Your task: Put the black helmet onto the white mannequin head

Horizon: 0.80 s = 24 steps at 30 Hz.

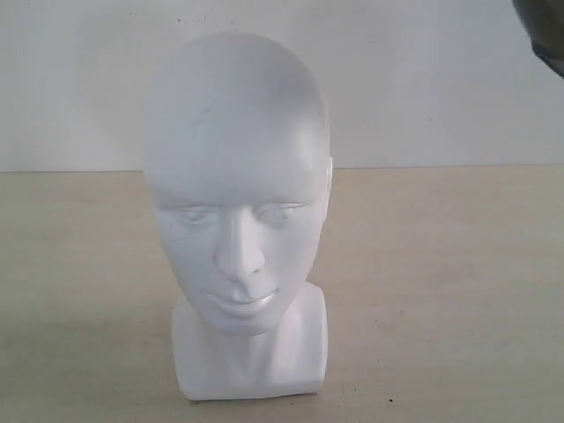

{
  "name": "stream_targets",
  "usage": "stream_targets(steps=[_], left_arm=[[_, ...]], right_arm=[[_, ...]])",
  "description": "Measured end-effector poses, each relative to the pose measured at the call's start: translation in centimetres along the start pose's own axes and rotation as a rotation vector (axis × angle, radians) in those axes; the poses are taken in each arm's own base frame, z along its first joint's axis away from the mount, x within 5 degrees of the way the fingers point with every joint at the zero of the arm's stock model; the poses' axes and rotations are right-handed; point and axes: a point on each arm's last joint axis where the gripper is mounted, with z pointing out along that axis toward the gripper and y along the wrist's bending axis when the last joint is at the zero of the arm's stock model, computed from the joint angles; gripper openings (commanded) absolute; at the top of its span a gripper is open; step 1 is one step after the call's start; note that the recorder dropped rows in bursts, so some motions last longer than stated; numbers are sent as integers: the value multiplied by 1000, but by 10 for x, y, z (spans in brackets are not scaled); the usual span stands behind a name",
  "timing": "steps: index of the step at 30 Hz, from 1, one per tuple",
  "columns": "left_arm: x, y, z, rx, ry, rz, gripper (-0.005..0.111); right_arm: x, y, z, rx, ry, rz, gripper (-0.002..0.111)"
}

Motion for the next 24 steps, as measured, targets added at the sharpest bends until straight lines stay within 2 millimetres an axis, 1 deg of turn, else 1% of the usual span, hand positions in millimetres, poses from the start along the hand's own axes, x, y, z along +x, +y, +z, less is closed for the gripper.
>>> stream_targets(steps=[4, 5, 6, 7, 10, 12, 14, 16, 18, 24], left_arm=[[0, 0, 0, 0, 0, 0, 4], [0, 0, 0, 0, 0, 0, 4], [0, 0, 0, 0, 0, 0, 4], [0, 0, 0, 0, 0, 0, 4], [0, 0, 0, 0, 0, 0, 4], [0, 0, 0, 0, 0, 0, 4], [0, 0, 0, 0, 0, 0, 4], [0, 0, 0, 0, 0, 0, 4], [0, 0, 0, 0, 0, 0, 4], [0, 0, 0, 0, 0, 0, 4]], right_arm=[[13, 9, -12, -64, -138, -88, 0], [22, 14, -16, -100, -199, -103, 0], [27, 16, -18, -114, -226, -102, 0], [34, 19, -21, -131, -271, -80, 0], [52, 19, -25, -113, -318, 10, 0], [73, 14, -27, -49, -343, 110, 0], [87, 9, -31, 14, -368, 184, 0], [90, 4, -33, 67, -394, 228, 0], [87, 2, -34, 80, -432, 247, 0], [82, 1, -37, 37, -513, 443, 0]])
